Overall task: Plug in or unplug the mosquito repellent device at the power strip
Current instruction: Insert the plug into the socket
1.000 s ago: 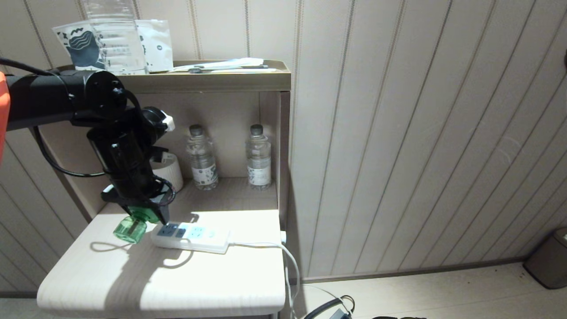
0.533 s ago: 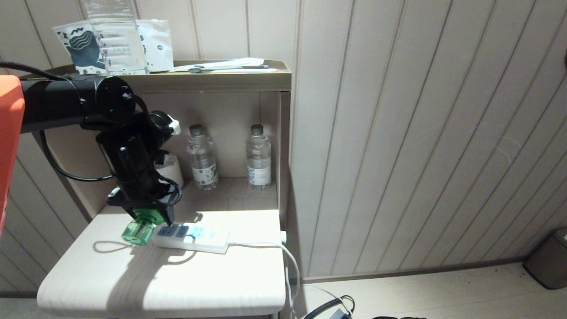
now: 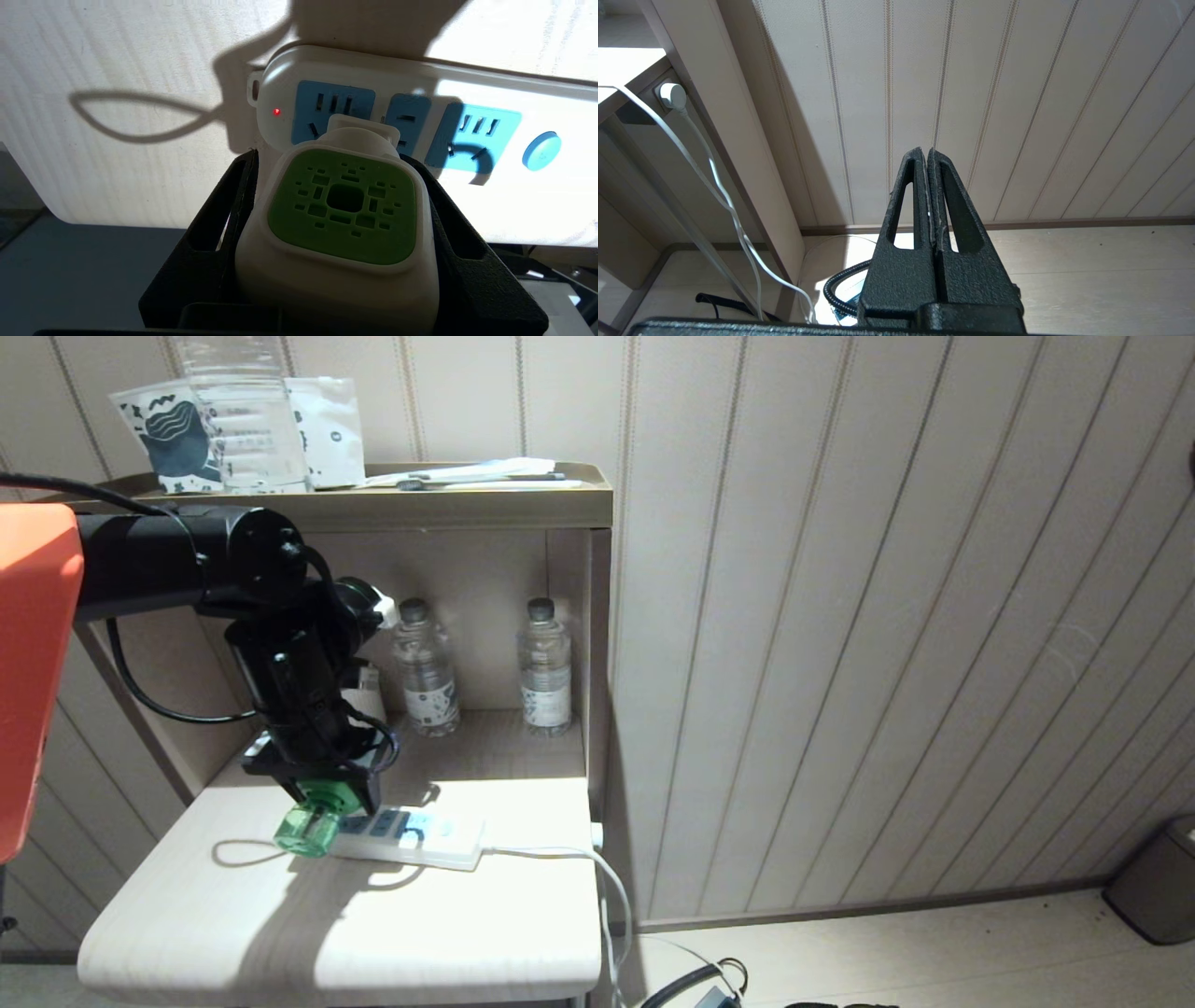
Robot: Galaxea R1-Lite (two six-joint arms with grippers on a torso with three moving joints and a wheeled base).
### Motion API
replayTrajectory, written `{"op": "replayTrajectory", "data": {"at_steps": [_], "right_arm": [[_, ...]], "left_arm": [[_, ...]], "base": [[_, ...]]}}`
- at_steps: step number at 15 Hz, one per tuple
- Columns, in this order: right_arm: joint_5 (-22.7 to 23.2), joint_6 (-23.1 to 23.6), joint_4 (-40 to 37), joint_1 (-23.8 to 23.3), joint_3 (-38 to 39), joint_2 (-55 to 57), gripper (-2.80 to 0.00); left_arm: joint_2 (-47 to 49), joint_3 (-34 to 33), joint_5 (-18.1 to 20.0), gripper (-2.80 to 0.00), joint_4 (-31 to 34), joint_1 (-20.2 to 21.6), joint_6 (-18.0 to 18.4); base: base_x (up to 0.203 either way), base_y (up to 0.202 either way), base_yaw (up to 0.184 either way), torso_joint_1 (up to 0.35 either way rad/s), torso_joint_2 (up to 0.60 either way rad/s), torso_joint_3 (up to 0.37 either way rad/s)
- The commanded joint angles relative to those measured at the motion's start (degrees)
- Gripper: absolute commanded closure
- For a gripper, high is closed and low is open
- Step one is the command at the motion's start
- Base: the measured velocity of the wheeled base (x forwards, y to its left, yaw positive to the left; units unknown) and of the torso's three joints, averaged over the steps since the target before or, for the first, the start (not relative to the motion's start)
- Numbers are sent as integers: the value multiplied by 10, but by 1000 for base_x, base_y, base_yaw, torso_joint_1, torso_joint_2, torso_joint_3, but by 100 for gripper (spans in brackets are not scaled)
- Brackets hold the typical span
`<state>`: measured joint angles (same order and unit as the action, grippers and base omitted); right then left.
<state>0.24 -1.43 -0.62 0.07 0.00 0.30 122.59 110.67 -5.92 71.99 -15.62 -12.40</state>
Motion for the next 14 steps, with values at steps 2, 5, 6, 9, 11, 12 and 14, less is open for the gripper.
{"op": "replayTrajectory", "data": {"at_steps": [2,5,6,9,11,12,14], "right_arm": [[0,0,0,0,0,0,0],[0,0,0,0,0,0,0],[0,0,0,0,0,0,0],[0,0,0,0,0,0,0],[0,-1,0,0,0,0,0],[0,-1,0,0,0,0,0],[0,0,0,0,0,0,0]], "left_arm": [[-6,3,-3,0,0,1,0],[-8,3,-5,0,-5,2,-1],[-7,3,-5,0,-5,5,-4],[-2,3,-15,0,-7,9,-12],[0,2,-45,0,-16,9,-11],[1,2,-48,0,-19,9,-10],[2,2,-47,0,-15,9,-8]], "base": [[0,0,0,0,0,0],[0,0,0,0,0,0],[0,0,0,0,0,0],[0,0,0,0,0,0],[0,0,0,0,0,0],[0,0,0,0,0,0],[0,0,0,0,0,0]]}}
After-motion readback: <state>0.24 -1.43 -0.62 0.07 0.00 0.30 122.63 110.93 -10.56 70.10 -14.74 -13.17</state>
